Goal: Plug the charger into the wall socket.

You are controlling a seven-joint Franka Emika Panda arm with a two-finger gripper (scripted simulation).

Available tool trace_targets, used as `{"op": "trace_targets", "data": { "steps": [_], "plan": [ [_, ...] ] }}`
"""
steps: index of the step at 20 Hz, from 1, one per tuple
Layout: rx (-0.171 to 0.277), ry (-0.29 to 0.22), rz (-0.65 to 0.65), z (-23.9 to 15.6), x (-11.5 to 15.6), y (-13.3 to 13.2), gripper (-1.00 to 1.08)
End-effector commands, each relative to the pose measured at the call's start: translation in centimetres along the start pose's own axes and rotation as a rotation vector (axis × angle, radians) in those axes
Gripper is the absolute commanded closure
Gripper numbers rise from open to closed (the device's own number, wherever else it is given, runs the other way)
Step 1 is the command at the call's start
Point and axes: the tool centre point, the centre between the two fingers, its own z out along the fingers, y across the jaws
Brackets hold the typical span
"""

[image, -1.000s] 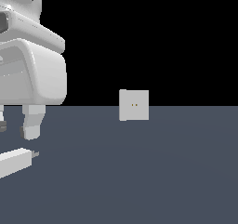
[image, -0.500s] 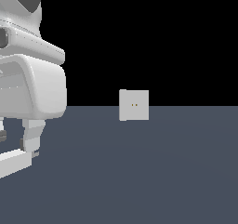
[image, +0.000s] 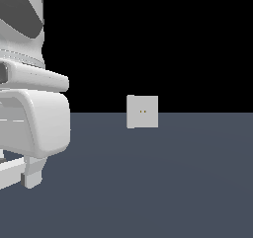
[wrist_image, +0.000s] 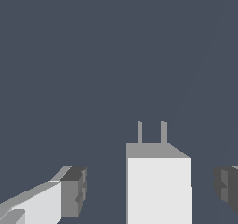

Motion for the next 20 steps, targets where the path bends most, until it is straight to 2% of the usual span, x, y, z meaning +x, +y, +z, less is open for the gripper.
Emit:
{"op": "trace_targets", "data": {
  "steps": [1, 13, 20],
  "plan": [
    [0.001, 0.001, 0.0, 0.1, 0.0, 0.0, 1.08],
    [0.001, 0.001, -0.002, 0.1, 0.1, 0.0, 1.08],
    [0.002, 0.001, -0.032, -0.3, 0.9, 1.1, 1.08]
  ]
}}
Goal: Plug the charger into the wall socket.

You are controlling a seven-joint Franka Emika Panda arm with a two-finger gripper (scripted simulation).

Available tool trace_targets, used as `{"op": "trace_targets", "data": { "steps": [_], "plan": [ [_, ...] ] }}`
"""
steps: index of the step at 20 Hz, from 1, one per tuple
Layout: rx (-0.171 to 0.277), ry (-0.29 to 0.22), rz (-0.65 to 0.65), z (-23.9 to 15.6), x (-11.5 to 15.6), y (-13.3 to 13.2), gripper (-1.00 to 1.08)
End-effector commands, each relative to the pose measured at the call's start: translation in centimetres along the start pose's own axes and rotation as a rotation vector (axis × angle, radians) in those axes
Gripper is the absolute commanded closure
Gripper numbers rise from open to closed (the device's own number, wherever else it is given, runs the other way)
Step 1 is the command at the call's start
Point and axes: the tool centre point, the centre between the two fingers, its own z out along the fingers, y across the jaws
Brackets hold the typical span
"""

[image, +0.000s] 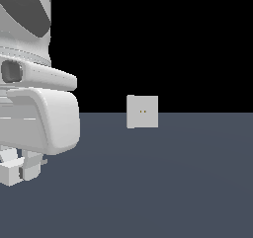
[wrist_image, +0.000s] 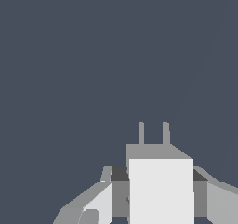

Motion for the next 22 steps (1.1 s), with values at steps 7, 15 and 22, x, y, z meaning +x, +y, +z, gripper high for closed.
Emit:
{"op": "trace_targets", "data": {
  "steps": [7, 15, 22],
  "plan": [
    [0.002, 0.001, -0.075, -1.0, 2.1, 2.7, 1.08],
    [0.005, 0.001, -0.187, -2.5, 5.6, 6.3, 1.08],
    [0.008, 0.002, -0.289, -3.9, 9.2, 9.2, 1.08]
  ]
}}
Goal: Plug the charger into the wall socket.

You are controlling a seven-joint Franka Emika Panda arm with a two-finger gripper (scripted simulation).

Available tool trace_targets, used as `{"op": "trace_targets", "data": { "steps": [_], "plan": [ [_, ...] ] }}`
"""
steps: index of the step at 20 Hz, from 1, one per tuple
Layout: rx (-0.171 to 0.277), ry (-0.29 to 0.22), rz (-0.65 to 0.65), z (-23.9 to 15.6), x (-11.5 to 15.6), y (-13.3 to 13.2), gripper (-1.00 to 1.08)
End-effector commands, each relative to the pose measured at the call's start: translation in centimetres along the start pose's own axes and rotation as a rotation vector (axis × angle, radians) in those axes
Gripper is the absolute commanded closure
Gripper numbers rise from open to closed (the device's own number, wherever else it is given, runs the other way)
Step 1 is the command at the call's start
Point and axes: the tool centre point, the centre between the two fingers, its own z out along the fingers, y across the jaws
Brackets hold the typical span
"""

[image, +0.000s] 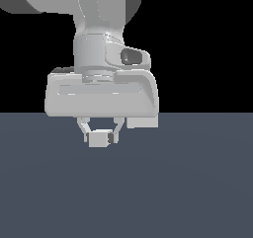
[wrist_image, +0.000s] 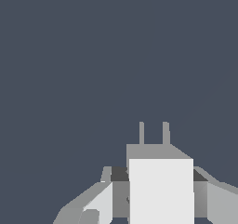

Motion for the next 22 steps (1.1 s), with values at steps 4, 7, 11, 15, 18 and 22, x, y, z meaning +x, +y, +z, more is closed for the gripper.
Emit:
{"op": "trace_targets", "data": {
  "steps": [4, 7, 11, 15, 18, 22],
  "plan": [
    [0.003, 0.0, -0.083, -1.1, 2.4, 2.8, 1.08],
    [0.004, 0.0, -0.129, -1.7, 3.8, 4.3, 1.08],
    [0.007, 0.0, -0.191, -2.6, 5.9, 6.2, 1.08],
    [0.008, 0.0, -0.243, -3.2, 7.8, 7.6, 1.08],
    [0.009, 0.0, -0.276, -3.6, 9.0, 8.4, 1.08],
    [0.01, -0.001, -0.307, -4.0, 10.2, 9.1, 1.08]
  ]
}}
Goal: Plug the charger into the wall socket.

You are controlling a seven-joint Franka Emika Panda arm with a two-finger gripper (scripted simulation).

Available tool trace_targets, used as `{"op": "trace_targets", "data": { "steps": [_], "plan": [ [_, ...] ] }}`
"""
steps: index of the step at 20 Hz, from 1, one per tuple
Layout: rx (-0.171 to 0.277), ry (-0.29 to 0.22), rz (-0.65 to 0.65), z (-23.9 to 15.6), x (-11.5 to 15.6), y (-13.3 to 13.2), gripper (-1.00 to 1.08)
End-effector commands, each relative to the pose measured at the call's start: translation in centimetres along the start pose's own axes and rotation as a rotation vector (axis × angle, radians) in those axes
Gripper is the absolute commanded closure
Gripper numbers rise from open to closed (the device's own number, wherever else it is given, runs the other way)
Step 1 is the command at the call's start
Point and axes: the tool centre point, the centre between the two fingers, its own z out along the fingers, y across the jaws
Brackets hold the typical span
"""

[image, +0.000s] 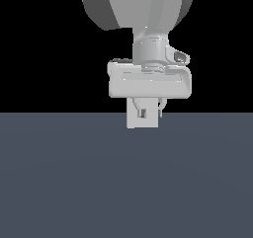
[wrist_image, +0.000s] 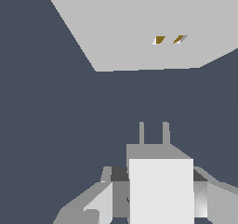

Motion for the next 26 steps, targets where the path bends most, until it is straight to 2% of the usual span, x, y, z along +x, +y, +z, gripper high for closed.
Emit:
{"op": "trace_targets", "data": {
  "steps": [1, 16, 26],
  "plan": [
    [0.001, 0.0, -0.019, -0.2, 0.6, 0.5, 1.08],
    [0.001, -0.001, -0.036, -0.4, 1.4, 1.0, 1.08],
    [0.001, -0.001, -0.037, -0.3, 4.3, 0.9, 1.08]
  ]
}}
